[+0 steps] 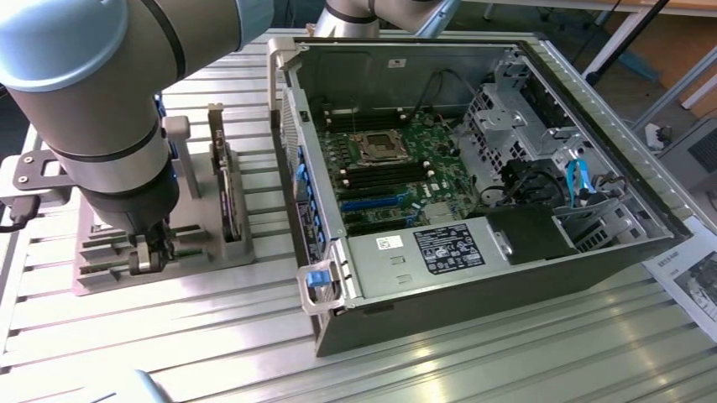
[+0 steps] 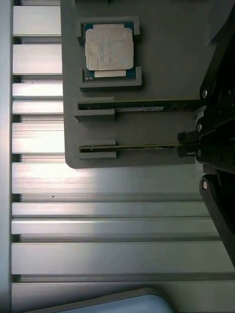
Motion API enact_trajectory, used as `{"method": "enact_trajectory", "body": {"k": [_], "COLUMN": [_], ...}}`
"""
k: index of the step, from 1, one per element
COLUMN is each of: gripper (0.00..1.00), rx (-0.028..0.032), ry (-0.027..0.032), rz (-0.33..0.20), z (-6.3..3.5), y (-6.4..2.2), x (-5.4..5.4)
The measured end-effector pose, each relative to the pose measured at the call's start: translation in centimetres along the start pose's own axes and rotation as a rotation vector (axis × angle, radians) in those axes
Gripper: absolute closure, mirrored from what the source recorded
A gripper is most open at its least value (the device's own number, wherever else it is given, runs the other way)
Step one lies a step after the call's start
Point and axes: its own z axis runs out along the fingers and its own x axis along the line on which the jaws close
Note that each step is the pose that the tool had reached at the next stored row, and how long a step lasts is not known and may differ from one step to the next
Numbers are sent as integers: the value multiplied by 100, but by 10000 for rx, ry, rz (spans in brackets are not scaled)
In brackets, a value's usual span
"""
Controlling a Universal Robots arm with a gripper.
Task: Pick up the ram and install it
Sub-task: 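Pick up the ram and move it above insertion slot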
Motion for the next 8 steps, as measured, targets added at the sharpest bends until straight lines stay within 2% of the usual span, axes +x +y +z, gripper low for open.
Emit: {"method": "enact_trajectory", "body": {"k": [5, 8], "gripper": [88, 88], "rx": [1, 3], "ry": [0, -5], "rz": [0, 0], "z": [-77, -82], "y": [-8, -9], "x": [-1, -2]}}
